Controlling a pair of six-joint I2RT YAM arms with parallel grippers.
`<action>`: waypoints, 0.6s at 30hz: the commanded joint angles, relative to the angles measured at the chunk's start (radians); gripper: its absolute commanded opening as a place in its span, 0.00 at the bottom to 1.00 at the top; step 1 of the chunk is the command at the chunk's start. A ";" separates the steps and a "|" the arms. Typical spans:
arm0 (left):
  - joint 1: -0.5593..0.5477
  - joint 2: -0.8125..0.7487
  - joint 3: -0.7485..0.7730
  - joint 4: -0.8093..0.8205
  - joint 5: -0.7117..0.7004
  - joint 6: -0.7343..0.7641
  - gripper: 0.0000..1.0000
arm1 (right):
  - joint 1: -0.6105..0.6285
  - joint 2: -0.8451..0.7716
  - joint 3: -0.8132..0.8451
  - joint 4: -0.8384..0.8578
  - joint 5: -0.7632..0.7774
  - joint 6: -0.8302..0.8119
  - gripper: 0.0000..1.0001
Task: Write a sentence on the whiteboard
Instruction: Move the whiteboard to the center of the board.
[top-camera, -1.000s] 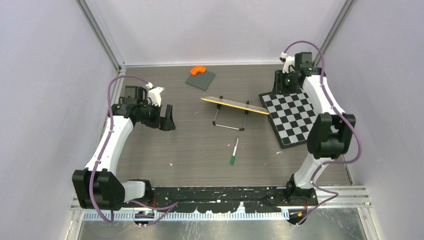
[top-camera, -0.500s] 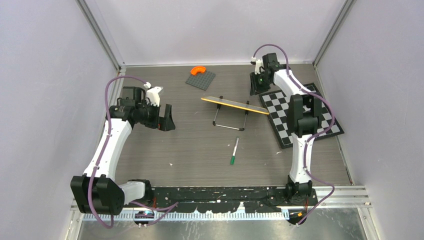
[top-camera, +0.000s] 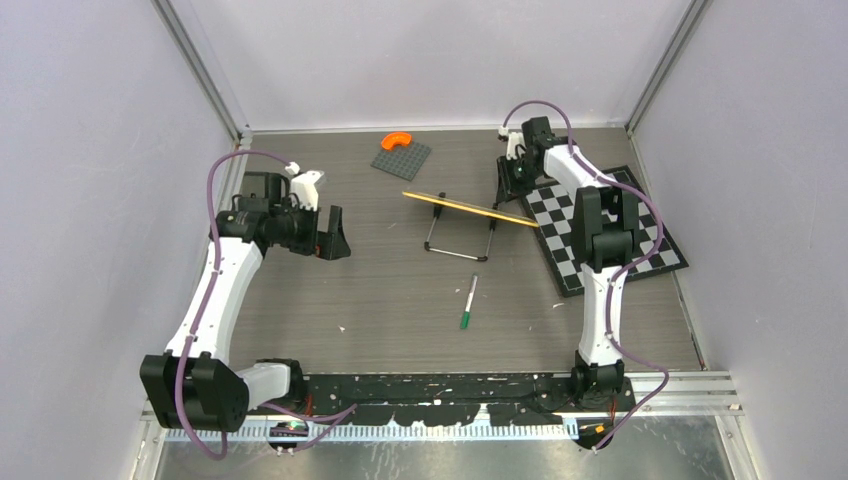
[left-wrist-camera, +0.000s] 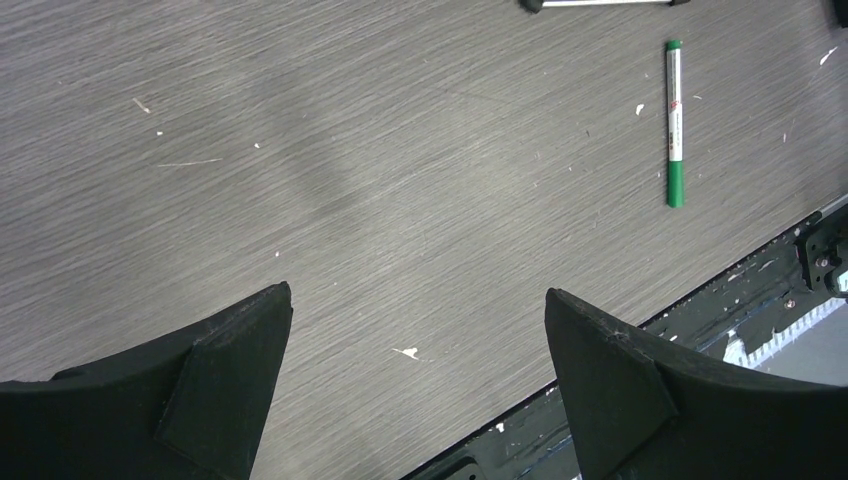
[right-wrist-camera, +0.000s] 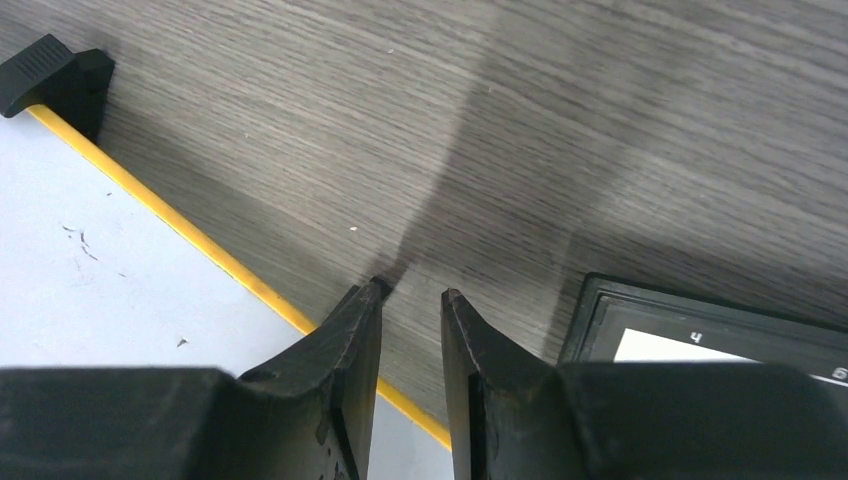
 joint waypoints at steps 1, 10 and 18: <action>-0.004 -0.034 0.044 0.022 0.002 -0.013 1.00 | 0.018 -0.059 -0.040 -0.038 -0.064 -0.011 0.32; -0.005 -0.044 0.040 0.018 -0.011 -0.008 1.00 | 0.053 -0.140 -0.158 -0.053 -0.137 -0.011 0.32; 0.050 0.038 0.109 -0.034 0.043 -0.029 1.00 | 0.125 -0.248 -0.324 -0.045 -0.212 -0.015 0.33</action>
